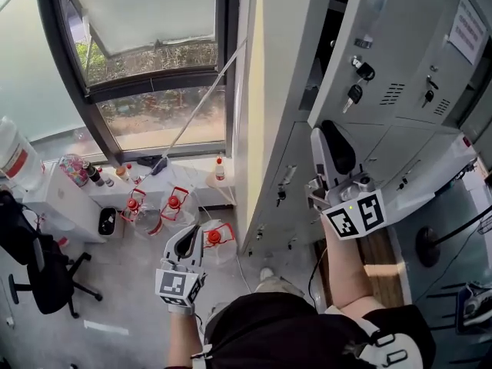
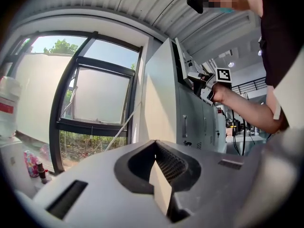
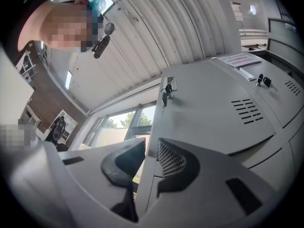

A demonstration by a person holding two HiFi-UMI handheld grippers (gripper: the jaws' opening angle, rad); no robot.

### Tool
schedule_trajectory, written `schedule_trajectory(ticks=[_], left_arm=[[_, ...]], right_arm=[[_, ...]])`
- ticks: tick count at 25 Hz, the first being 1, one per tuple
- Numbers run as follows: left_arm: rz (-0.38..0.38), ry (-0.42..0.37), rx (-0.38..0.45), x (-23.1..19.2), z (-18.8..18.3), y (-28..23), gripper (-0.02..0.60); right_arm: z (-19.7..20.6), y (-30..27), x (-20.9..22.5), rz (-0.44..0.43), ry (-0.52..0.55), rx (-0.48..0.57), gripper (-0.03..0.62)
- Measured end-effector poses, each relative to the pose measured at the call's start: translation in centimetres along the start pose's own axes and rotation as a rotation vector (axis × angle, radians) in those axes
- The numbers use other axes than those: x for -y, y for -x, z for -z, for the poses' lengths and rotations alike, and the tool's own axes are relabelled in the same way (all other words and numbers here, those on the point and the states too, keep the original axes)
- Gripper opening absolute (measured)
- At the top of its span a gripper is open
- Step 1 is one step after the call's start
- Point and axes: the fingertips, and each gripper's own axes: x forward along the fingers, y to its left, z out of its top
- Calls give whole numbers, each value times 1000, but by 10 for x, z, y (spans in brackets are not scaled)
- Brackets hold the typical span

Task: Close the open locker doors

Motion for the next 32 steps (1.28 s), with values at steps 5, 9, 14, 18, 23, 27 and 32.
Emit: schedule_trajectory(ticks=[5,9,14,18,23,27,32], left_arm=[[-46,-1,-9,-12,1,-3,8],[-72,0,-12,-16,4,-7,8],[-86,4,-14,-15,5,-15,8],[-83,-1,-15,-13,5,-19,8],[-79,-1,-22,-9,7,-20,8],[-73,-1,-24,-6,7,-18,8],[-77,1,-26,-6,9,-13,8]], right_arm=[[9,-17,7,-15,-26,3,75],[12,-22,14,-10,-42,21,56],[11,-23,16,-15,-42,21,46],[11,-23,17,-18,-50,22,46],[11,-22,16,-37,-57,19,47],[8,-21,17,-36,-57,21,48],[-1,-17,21,-20,-40,34,48]])
